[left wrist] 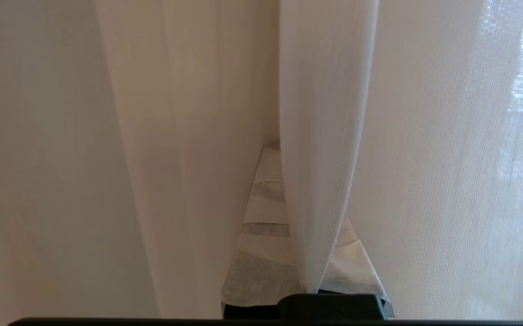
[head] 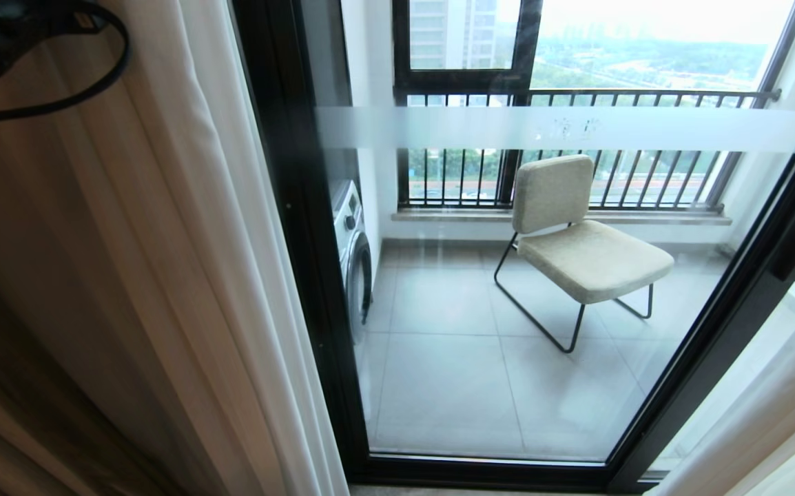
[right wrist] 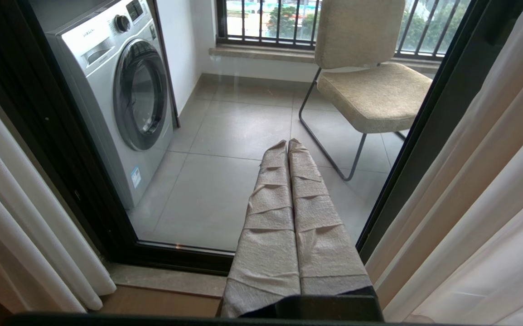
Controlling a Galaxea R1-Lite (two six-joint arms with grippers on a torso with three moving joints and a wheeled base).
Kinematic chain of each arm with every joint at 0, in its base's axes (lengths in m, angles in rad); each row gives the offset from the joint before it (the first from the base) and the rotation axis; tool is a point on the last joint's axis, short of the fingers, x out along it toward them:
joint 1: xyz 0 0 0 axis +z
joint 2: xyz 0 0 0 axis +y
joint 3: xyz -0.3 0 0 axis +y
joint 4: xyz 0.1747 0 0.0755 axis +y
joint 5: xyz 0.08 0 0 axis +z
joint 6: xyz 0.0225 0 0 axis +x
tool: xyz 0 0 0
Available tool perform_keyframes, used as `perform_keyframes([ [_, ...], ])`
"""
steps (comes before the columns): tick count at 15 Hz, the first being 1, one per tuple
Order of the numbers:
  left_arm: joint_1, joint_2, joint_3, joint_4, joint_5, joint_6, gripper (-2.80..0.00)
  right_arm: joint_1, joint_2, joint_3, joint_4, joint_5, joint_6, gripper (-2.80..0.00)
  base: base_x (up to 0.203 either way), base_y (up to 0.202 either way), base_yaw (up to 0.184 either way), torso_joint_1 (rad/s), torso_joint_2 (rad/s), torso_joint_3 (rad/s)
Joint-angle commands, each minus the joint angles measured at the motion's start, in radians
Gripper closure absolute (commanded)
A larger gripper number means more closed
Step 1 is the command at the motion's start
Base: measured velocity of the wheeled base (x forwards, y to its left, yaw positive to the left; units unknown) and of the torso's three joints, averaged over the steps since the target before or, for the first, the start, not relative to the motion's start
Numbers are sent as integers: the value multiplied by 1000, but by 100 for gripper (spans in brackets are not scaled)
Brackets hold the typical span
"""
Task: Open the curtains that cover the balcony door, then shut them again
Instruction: Pull the inner curtains open on both sides
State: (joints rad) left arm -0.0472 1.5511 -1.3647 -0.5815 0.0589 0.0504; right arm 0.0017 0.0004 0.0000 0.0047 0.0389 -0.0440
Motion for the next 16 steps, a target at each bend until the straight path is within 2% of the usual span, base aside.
perform_keyframes([
  [1, 54, 4, -1, -2, 0, -17, 0, 0, 0, 0, 0, 1, 0, 0, 0, 0, 0, 0, 0, 0],
  [4, 159, 5, -1, -1, -7, -65, 0, 1, 0, 0, 0, 1, 0, 0, 0, 0, 0, 0, 0, 0],
  [6, 248, 12, -1, -1, -37, -101, 0, 1, 0, 0, 0, 1, 0, 0, 0, 0, 0, 0, 0, 0],
  [10, 428, 59, -12, -2, -114, -173, 0, 1, 0, 0, 0, 1, 0, 0, 0, 0, 0, 0, 0, 0],
  [13, 589, 115, -27, -8, -199, -212, 0, 1, 0, 0, 0, 1, 0, 0, 0, 0, 0, 0, 0, 0],
  [16, 746, 223, -129, -8, -283, -227, 0, 1, 0, 0, 0, 1, 0, 0, 0, 0, 0, 0, 0, 0],
])
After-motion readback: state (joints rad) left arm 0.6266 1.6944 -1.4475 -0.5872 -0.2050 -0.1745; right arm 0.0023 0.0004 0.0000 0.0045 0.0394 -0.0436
